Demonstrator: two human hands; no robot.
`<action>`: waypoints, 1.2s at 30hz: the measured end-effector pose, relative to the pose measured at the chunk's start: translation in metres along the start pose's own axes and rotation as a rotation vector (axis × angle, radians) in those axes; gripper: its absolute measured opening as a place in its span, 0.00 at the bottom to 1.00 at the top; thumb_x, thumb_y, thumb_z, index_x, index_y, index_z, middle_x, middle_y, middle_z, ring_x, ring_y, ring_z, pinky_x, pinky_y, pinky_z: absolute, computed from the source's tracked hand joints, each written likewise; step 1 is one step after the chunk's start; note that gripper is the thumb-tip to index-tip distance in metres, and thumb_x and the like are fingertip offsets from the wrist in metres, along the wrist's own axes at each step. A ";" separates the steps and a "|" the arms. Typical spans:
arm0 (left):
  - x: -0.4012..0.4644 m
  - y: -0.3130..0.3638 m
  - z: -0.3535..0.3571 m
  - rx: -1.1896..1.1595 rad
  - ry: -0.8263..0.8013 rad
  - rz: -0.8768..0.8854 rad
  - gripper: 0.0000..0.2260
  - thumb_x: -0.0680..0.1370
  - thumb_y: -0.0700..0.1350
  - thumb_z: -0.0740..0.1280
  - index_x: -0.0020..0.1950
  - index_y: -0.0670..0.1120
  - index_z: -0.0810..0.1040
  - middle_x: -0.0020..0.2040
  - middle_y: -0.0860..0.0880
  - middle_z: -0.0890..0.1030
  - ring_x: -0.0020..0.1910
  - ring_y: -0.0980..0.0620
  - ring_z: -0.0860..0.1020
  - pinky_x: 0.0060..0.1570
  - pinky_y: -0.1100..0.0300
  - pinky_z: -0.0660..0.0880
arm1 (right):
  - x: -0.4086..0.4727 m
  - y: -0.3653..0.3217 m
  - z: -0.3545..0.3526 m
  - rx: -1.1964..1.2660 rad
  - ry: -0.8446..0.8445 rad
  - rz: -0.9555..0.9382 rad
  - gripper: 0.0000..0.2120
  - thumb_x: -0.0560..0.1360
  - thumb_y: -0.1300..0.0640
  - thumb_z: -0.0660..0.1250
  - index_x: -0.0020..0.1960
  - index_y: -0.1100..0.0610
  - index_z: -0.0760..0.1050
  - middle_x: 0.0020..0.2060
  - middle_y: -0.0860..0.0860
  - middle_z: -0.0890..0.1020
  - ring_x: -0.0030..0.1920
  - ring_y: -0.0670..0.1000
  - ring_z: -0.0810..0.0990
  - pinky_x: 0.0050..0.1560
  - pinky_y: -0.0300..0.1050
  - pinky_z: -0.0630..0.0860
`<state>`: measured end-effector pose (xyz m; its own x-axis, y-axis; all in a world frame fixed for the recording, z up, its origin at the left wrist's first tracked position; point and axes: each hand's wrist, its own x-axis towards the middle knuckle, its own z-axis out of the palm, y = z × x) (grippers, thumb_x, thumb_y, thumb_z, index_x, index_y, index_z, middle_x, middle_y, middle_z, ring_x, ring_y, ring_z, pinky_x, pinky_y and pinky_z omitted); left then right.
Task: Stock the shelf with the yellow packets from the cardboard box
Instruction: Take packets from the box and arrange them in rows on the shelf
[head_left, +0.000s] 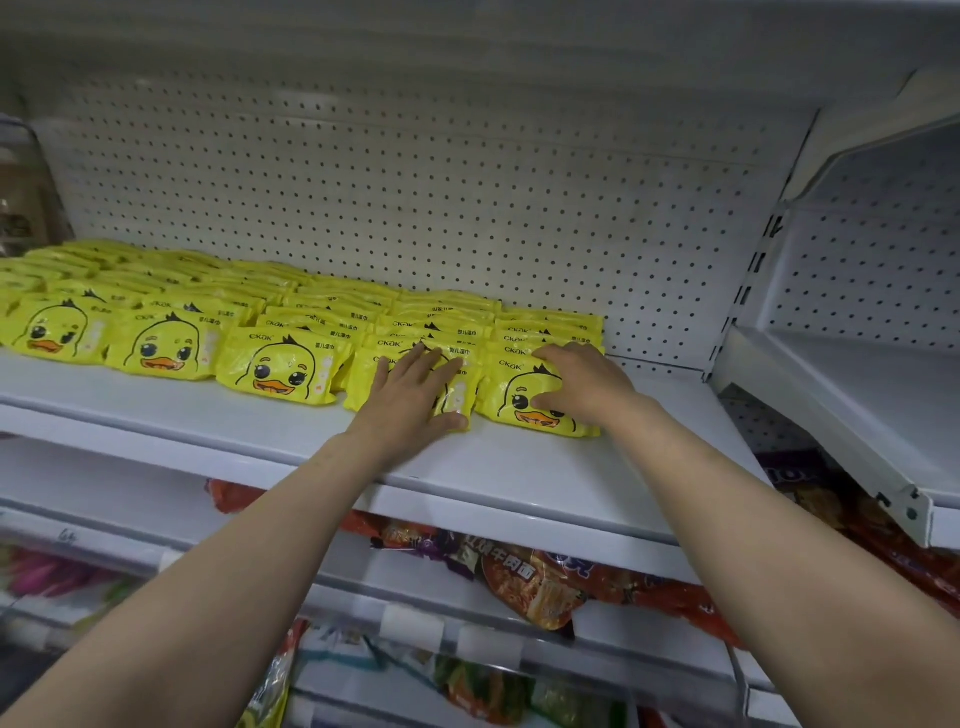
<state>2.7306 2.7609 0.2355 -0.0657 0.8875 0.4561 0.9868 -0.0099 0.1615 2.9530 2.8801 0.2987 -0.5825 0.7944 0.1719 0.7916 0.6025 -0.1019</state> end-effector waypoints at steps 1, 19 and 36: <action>-0.001 0.000 -0.001 0.001 -0.006 -0.002 0.34 0.76 0.64 0.63 0.78 0.55 0.56 0.79 0.49 0.57 0.79 0.48 0.47 0.74 0.37 0.46 | -0.002 -0.002 -0.001 -0.010 -0.003 0.007 0.36 0.71 0.42 0.72 0.75 0.45 0.63 0.69 0.52 0.71 0.71 0.55 0.65 0.65 0.54 0.70; -0.094 -0.112 -0.173 -0.049 0.100 -0.317 0.32 0.71 0.49 0.76 0.72 0.50 0.69 0.65 0.41 0.73 0.65 0.41 0.70 0.61 0.49 0.71 | -0.007 -0.218 -0.055 0.011 0.151 -0.199 0.34 0.72 0.42 0.71 0.74 0.47 0.65 0.68 0.56 0.73 0.69 0.58 0.68 0.67 0.53 0.70; -0.364 -0.279 -0.330 0.221 0.357 -0.554 0.19 0.75 0.52 0.70 0.64 0.49 0.73 0.54 0.45 0.77 0.54 0.43 0.75 0.49 0.52 0.71 | -0.075 -0.561 -0.010 0.352 0.247 -0.693 0.24 0.74 0.42 0.68 0.68 0.45 0.68 0.65 0.50 0.76 0.66 0.54 0.72 0.61 0.52 0.72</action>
<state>2.4306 2.2881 0.3135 -0.5758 0.5282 0.6241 0.7983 0.5283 0.2894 2.5543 2.4820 0.3526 -0.8287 0.2177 0.5156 0.1386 0.9724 -0.1879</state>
